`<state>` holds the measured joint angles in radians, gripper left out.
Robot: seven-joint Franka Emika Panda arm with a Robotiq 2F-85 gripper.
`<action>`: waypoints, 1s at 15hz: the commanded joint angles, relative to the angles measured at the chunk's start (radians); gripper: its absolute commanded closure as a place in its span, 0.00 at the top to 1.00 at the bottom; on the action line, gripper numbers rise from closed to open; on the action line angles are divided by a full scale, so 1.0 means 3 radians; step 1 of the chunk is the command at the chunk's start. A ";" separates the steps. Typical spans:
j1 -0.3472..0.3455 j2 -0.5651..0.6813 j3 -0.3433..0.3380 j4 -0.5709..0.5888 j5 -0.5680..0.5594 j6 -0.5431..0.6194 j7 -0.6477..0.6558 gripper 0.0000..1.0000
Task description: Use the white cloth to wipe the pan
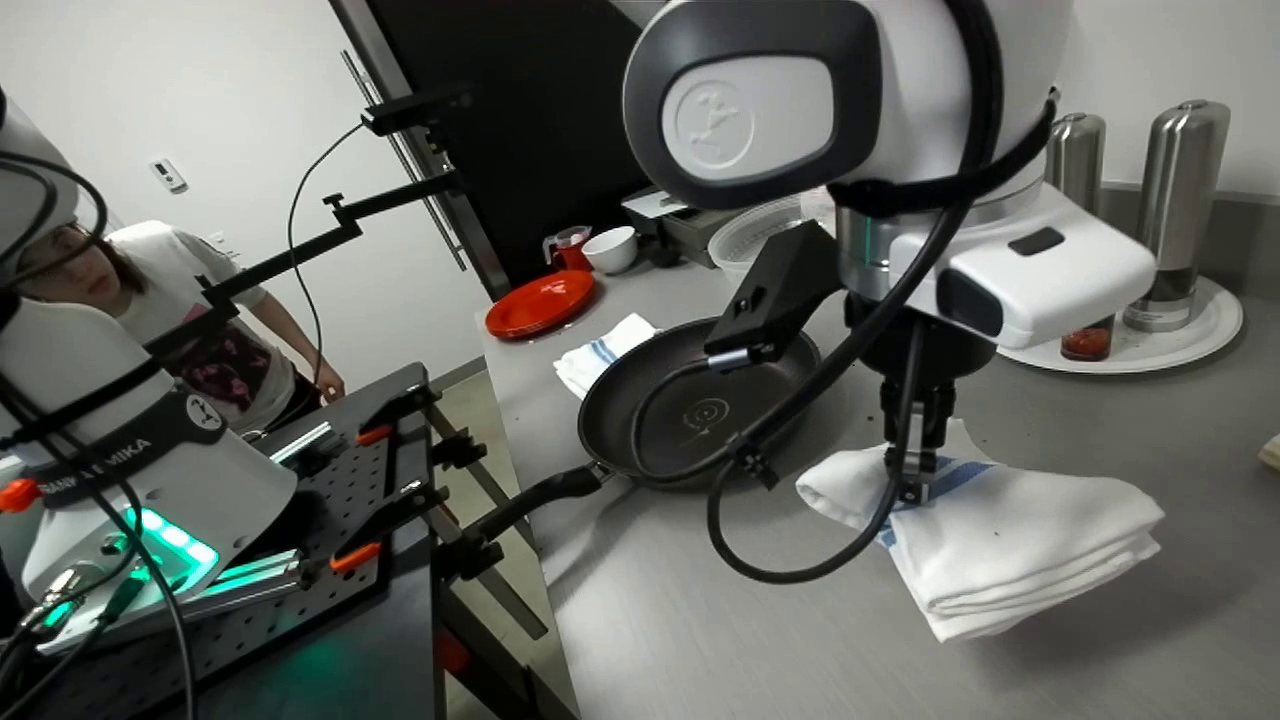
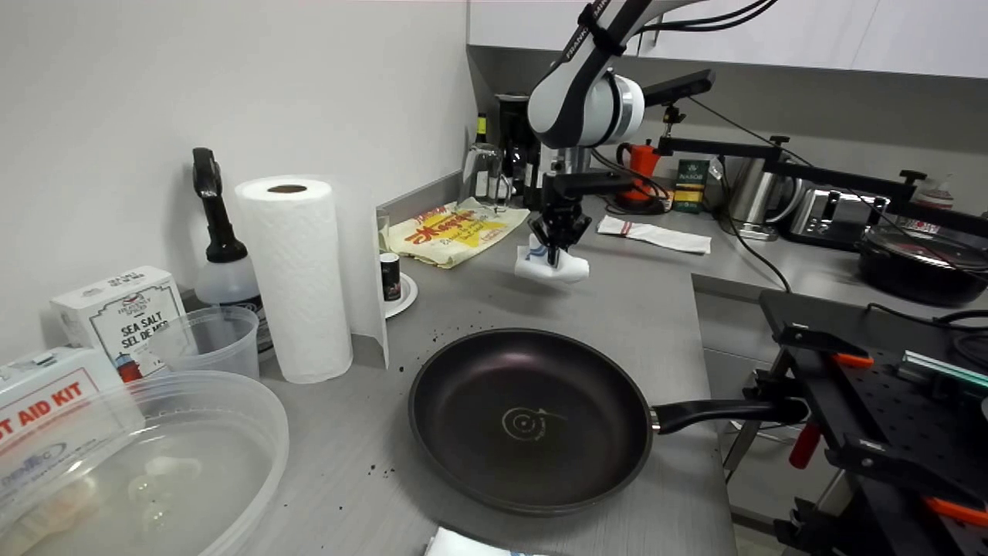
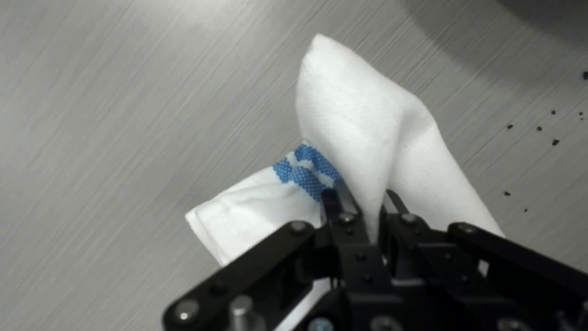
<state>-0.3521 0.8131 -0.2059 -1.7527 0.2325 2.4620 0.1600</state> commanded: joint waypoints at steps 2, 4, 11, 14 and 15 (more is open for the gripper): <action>0.0107 0.0251 -0.0051 0.0124 -0.0040 0.0077 0.0217 0.03; 0.0129 0.0310 -0.0042 0.0121 -0.0037 0.0060 0.0247 0.03; 0.0206 0.0379 -0.0020 0.0038 -0.0001 0.0107 0.0345 0.03; 0.0208 0.0344 0.0000 0.0015 0.0012 0.0050 0.0334 0.36; 0.0204 0.0326 0.0013 -0.0001 0.0018 0.0043 0.0318 0.37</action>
<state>-0.3012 0.9237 -0.2028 -1.7411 0.2333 2.4741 0.2408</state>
